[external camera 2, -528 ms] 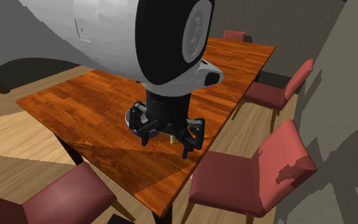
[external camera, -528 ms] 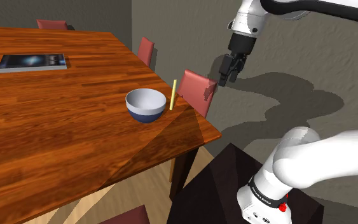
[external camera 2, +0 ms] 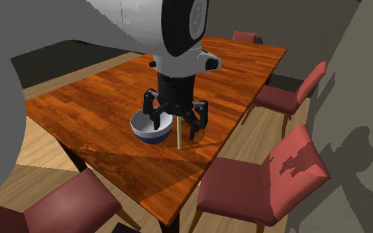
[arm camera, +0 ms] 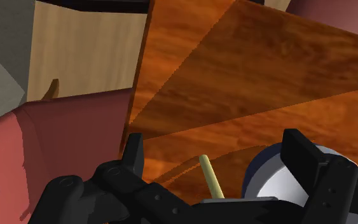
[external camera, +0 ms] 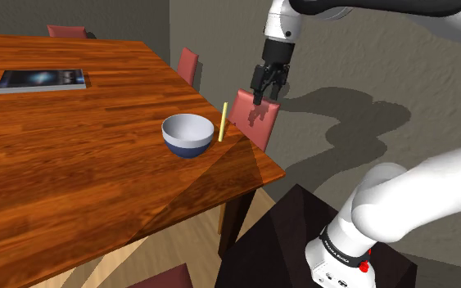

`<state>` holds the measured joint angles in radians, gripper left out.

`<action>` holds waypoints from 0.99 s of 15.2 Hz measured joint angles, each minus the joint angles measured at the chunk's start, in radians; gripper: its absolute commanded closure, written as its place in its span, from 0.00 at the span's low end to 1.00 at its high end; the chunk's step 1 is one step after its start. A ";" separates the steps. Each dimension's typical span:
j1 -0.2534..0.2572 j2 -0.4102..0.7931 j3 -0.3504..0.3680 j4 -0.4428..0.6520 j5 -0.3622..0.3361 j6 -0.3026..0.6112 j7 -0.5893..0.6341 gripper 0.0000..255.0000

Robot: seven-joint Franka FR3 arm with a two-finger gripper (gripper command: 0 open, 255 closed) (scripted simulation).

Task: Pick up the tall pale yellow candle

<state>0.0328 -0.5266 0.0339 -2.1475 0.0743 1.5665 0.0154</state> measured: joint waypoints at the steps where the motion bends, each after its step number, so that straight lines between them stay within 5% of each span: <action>1: 0.000 0.045 0.008 0.029 -0.003 0.011 0.010 0.00; 9: 0.010 0.365 0.067 0.313 -0.044 0.009 0.102 0.00; 15: 0.012 0.389 0.073 0.266 -0.047 0.076 0.110 0.00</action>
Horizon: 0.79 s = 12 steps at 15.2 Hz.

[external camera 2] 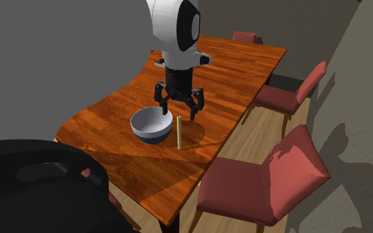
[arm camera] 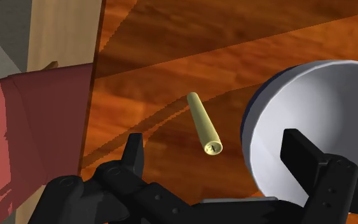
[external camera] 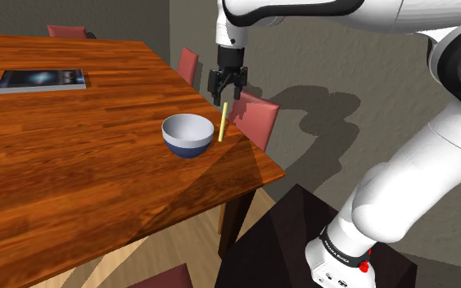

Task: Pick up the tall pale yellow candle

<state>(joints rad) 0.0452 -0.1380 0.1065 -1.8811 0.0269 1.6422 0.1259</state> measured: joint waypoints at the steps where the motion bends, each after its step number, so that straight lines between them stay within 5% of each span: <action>1: 0.001 -0.001 0.001 -0.016 0.000 0.014 0.001 0.00; 2: 0.001 -0.001 0.001 -0.025 0.001 0.024 0.001 0.00; 3: 0.001 -0.002 0.001 -0.031 0.001 0.029 0.001 1.00; 12: 0.001 0.000 0.001 -0.034 0.000 0.035 0.001 1.00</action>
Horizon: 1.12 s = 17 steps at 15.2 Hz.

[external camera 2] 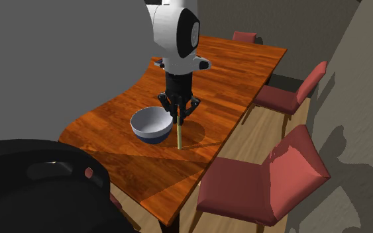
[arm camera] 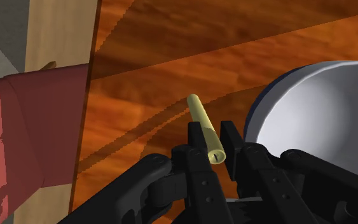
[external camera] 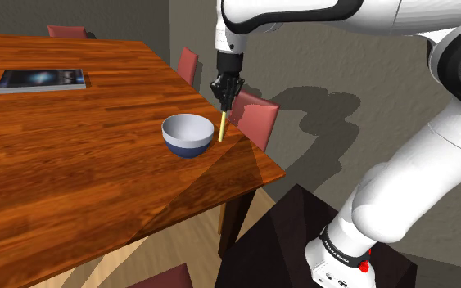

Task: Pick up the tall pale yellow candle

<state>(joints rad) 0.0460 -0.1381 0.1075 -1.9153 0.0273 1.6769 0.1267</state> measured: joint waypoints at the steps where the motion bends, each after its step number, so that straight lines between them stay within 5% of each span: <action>1: 0.000 0.000 0.000 0.000 0.000 0.000 0.000 1.00; 17: -0.001 0.024 0.000 0.224 -0.003 -0.200 0.005 1.00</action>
